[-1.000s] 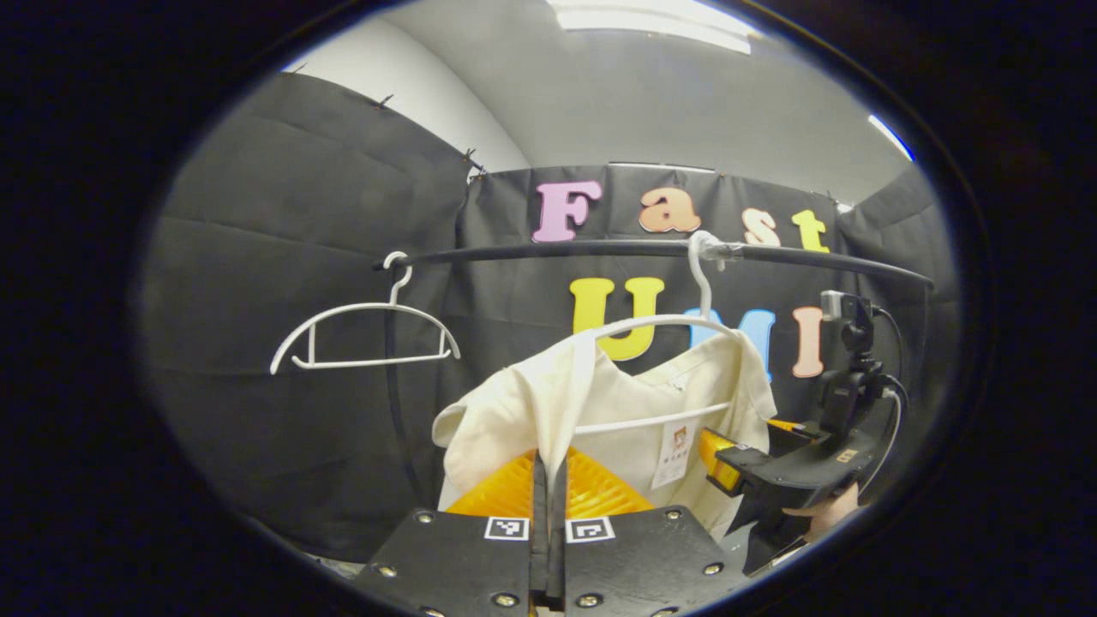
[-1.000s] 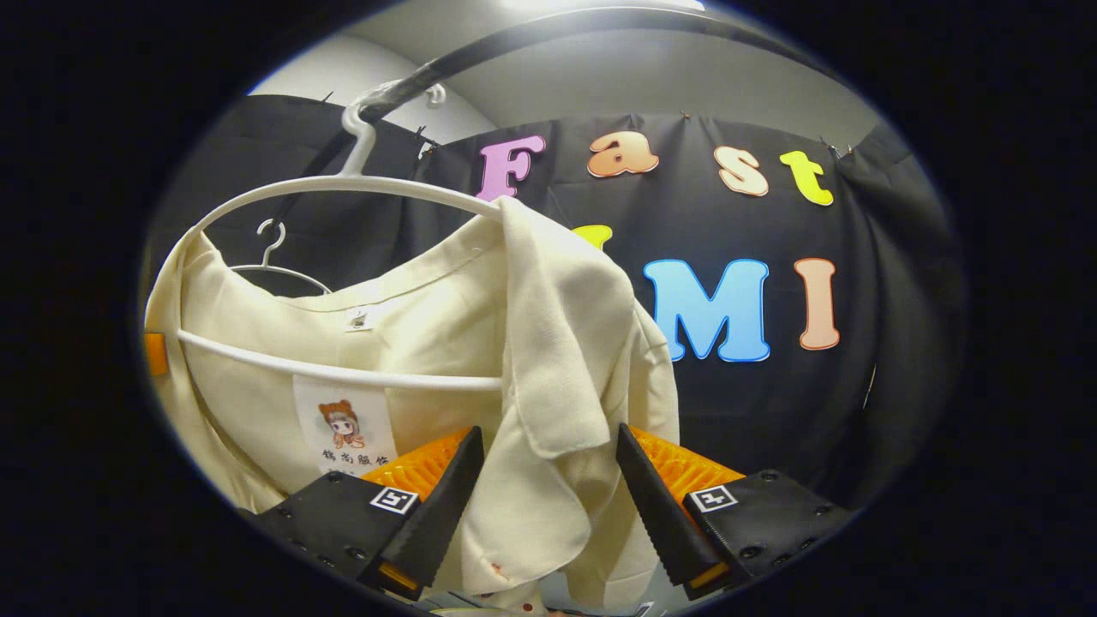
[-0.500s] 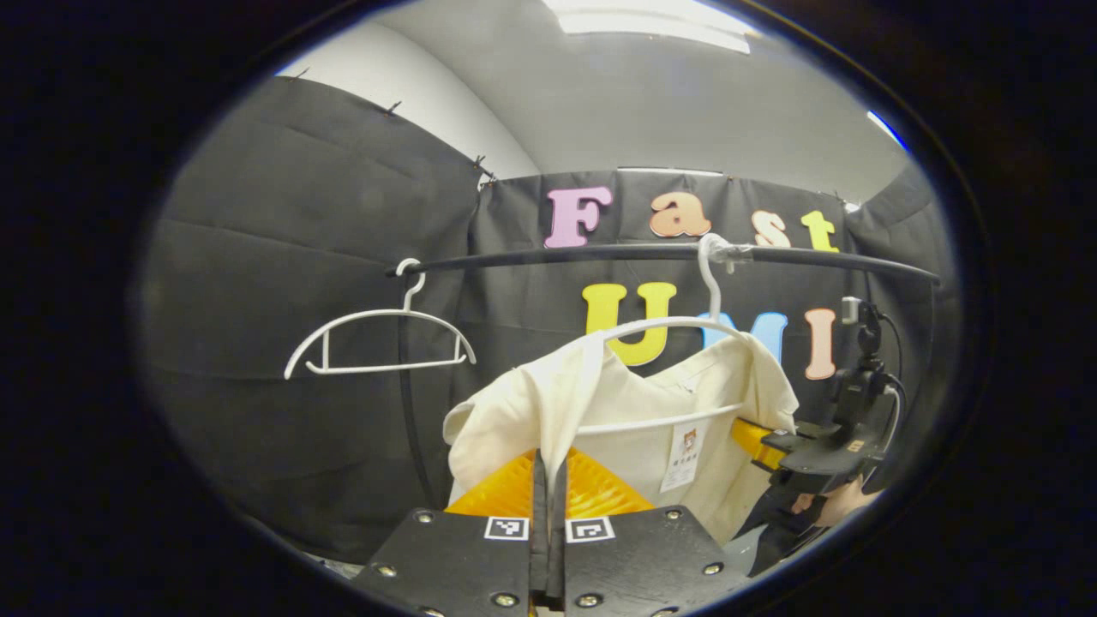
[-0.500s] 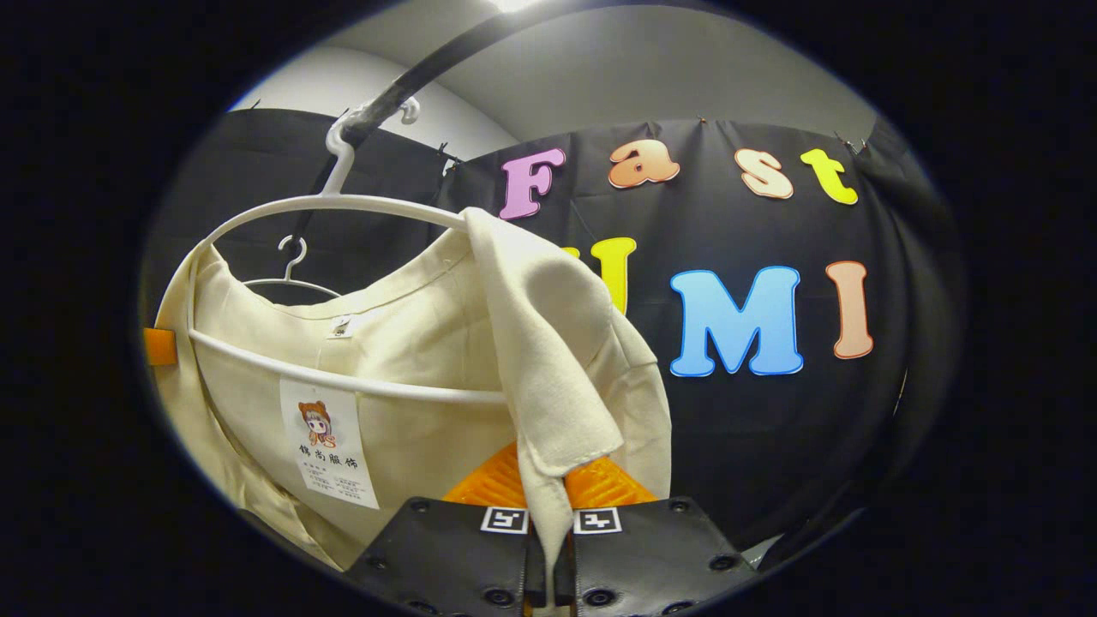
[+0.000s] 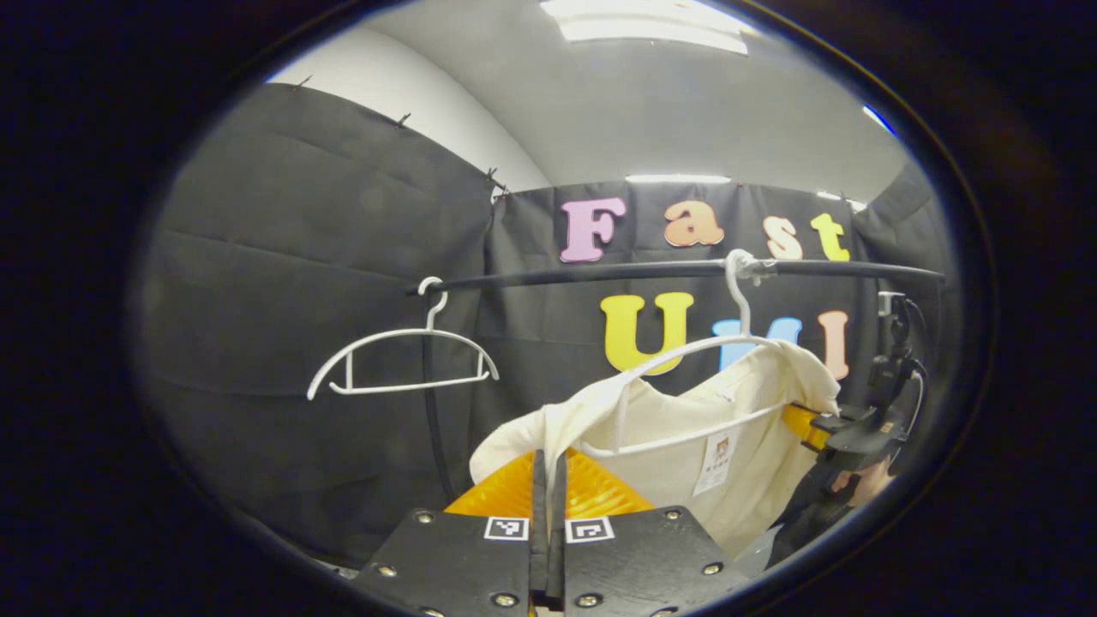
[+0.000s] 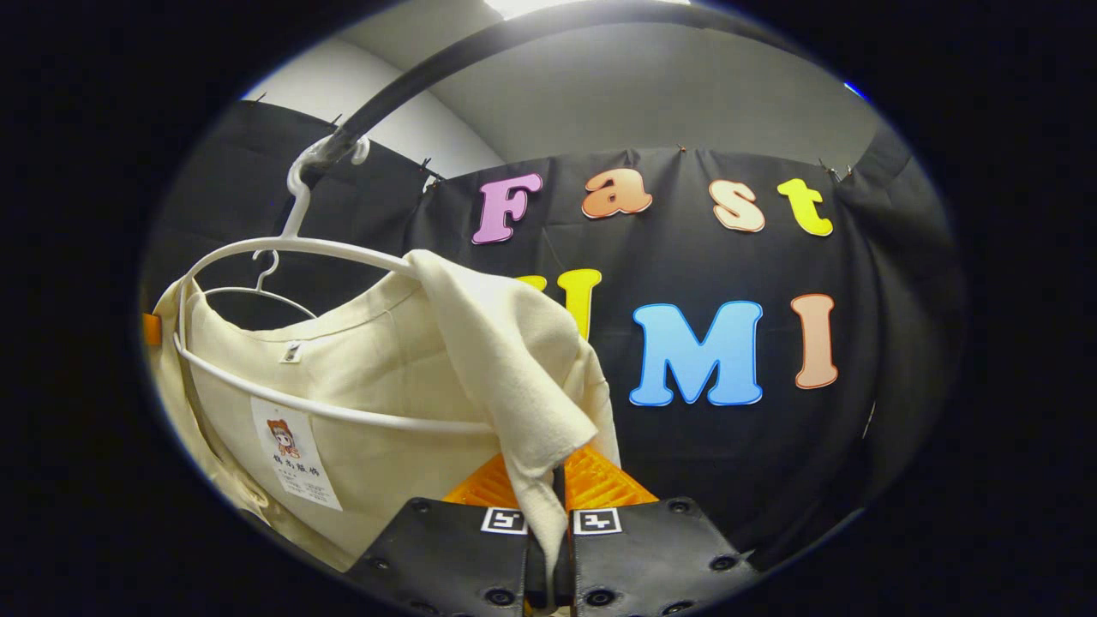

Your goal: Grasp the clothes on the hanger with both hands and then place them into the laundry hamper below.

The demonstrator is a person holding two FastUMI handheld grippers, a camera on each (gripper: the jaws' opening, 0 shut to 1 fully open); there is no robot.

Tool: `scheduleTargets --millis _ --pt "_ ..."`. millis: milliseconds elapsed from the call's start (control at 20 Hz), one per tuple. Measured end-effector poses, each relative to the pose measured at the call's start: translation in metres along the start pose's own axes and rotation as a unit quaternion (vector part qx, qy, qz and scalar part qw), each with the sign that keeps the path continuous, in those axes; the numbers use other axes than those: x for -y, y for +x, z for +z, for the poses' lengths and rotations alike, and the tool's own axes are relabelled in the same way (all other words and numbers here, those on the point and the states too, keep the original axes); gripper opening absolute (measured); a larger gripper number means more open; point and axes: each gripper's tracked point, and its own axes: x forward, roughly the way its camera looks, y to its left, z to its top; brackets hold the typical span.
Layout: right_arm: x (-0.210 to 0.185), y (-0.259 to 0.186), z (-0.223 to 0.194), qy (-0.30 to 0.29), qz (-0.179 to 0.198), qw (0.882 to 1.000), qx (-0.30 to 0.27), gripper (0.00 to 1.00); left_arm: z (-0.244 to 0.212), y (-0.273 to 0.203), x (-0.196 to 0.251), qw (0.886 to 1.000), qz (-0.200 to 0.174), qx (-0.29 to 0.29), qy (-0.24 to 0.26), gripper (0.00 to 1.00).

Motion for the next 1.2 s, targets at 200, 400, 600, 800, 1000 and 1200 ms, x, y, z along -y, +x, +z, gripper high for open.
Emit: scheduleTargets --millis 200,400,600,800,1000,1200 --pt "0.020 0.000 0.013 0.006 -0.021 1.000 0.017 0.07 0.009 0.010 -0.013 1.000 0.006 0.020 -0.001 0.01" --pt "0.039 0.005 0.021 0.003 -0.045 0.999 0.023 0.07 0.013 0.025 -0.024 0.999 -0.015 0.031 0.026 0.00" --pt "0.042 0.000 0.024 0.002 -0.049 0.998 0.025 0.07 -0.045 0.004 -0.020 0.999 -0.033 -0.035 -0.019 0.01" --pt "0.034 -0.005 0.022 -0.014 -0.038 0.999 0.022 0.07 -0.079 0.010 0.018 0.997 -0.043 -0.057 -0.034 0.43" --pt "0.028 -0.003 0.019 -0.024 -0.031 0.999 0.018 0.06 -0.075 0.034 0.000 0.998 0.018 -0.046 -0.025 0.89" --pt "0.029 -0.002 0.018 -0.032 -0.029 0.999 0.017 0.07 -0.089 0.062 -0.011 0.996 0.021 -0.068 -0.056 0.93"
